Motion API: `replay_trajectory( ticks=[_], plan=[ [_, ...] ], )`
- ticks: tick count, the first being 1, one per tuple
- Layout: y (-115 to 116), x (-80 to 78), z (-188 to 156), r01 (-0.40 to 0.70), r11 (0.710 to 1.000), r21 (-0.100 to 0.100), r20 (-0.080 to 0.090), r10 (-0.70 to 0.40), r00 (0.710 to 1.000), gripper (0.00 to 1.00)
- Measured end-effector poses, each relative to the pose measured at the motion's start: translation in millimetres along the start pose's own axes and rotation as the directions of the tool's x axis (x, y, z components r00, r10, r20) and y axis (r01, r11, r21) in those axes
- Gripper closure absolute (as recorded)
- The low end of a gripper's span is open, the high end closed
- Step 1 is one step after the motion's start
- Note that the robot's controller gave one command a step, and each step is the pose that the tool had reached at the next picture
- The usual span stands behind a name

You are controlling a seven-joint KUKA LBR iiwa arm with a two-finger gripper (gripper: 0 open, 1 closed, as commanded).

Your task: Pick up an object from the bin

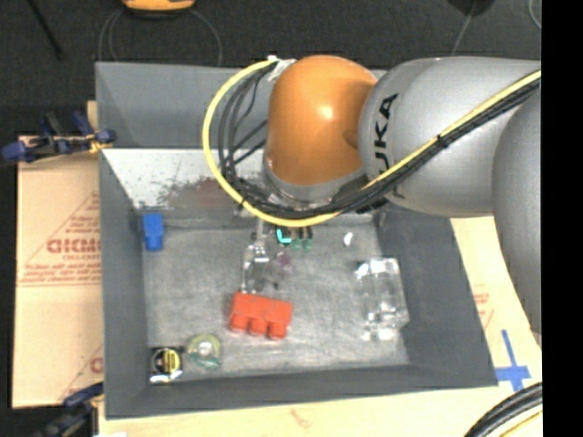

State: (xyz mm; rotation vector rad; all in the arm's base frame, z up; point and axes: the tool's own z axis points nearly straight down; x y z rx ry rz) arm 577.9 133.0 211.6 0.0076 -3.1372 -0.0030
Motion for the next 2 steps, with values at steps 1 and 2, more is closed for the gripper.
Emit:
replay_trajectory(
  ticks=[1, 2],
  plan=[
    [-61, 18.8, 121, 0.274, 0.962, 0.004, 0.005, -0.274, 0.962, 0.0],
    [-62, 49.2, 136, 0.476, 0.879, 0.013, 0.026, -0.476, 0.879, 0.0]
  ],
)
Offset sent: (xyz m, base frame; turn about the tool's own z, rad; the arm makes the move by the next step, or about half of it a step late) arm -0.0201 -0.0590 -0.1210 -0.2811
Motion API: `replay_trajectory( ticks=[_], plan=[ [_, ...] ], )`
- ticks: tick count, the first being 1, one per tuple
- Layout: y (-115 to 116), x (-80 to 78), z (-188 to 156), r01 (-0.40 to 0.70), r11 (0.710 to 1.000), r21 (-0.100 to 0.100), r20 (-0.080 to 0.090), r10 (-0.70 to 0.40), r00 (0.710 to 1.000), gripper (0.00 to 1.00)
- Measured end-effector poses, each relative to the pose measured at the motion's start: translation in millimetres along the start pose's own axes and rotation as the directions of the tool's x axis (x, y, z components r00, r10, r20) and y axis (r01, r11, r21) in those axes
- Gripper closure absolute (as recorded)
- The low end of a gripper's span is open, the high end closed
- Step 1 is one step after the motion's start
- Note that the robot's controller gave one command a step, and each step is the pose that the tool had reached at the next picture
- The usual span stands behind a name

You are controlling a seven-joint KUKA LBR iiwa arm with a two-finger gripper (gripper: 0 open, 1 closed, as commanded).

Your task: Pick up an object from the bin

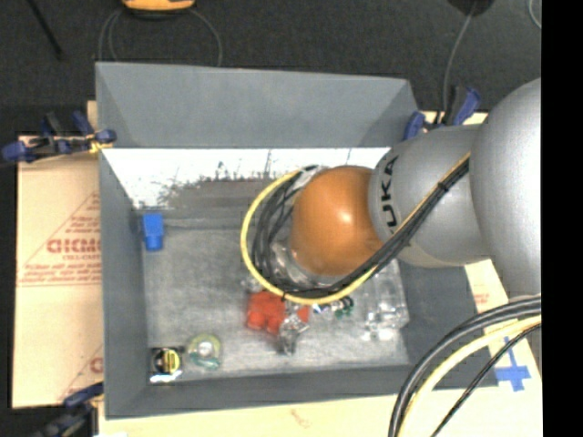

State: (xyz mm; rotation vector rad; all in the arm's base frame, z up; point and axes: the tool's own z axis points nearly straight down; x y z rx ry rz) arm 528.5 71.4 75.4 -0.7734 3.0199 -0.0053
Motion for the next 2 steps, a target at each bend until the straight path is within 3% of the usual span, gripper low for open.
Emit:
replay_trajectory(
  ticks=[1, 2],
  plan=[
    [1, -1.9, -1, -0.003, 1.0, -0.002, 0.004, 0.003, 1.0, 1.0],
    [-48, -23.6, -132, 0.471, 0.882, -0.012, -0.01, -0.471, 0.882, 1.0]
  ],
)
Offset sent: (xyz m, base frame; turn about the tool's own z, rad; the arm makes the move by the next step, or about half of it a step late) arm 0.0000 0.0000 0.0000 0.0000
